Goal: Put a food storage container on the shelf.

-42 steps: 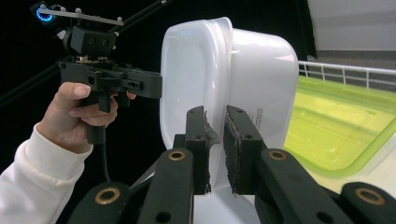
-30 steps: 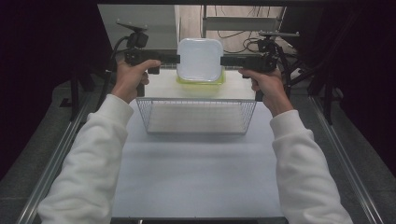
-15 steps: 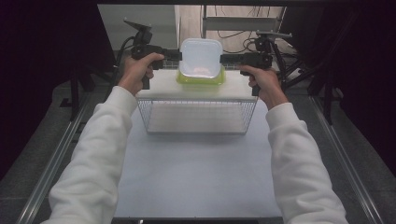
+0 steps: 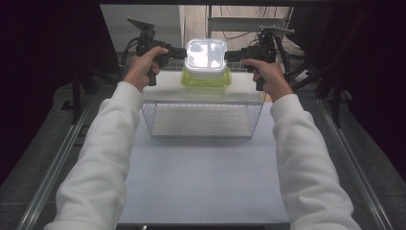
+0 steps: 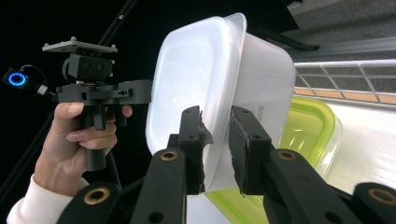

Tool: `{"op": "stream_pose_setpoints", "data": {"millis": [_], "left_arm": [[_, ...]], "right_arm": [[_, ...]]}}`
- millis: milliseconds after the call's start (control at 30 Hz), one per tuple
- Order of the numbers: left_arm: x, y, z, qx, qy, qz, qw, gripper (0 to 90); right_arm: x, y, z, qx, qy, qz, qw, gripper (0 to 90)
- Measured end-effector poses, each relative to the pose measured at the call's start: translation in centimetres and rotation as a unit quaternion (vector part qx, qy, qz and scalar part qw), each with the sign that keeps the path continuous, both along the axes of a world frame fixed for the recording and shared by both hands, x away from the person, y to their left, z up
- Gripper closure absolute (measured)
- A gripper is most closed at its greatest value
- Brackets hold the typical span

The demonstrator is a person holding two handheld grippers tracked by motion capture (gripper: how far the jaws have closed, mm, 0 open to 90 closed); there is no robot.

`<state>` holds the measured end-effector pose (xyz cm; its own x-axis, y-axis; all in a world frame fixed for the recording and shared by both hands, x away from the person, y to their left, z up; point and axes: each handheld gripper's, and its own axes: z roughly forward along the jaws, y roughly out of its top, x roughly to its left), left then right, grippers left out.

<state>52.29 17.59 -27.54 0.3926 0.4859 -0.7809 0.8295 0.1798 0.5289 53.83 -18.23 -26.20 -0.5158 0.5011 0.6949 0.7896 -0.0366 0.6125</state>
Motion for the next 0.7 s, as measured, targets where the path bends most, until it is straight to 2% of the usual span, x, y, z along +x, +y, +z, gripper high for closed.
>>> {"op": "stream_pose_setpoints", "data": {"millis": [167,367,533,700], "left_arm": [[0.8,-0.1,-0.2,-0.012,0.013,0.009,0.9998,78.6],[1.2,-0.1,-0.7,-0.027,0.017,0.015,0.9994,78.0],[1.0,0.0,-0.7,-0.023,0.017,0.004,0.9996,77.0],[0.6,0.1,-0.7,-0.019,0.017,-0.001,0.9997,76.4]], "right_arm": [[0.6,-0.1,-0.4,0.015,0.024,-0.007,0.9996,72.4],[1.2,-0.3,-0.9,0.032,0.049,-0.017,0.9982,71.1],[1.4,-0.4,-1.1,0.039,0.067,-0.015,0.9969,70.5],[1.3,-0.4,-1.2,0.038,0.072,-0.012,0.9966,70.0]]}}
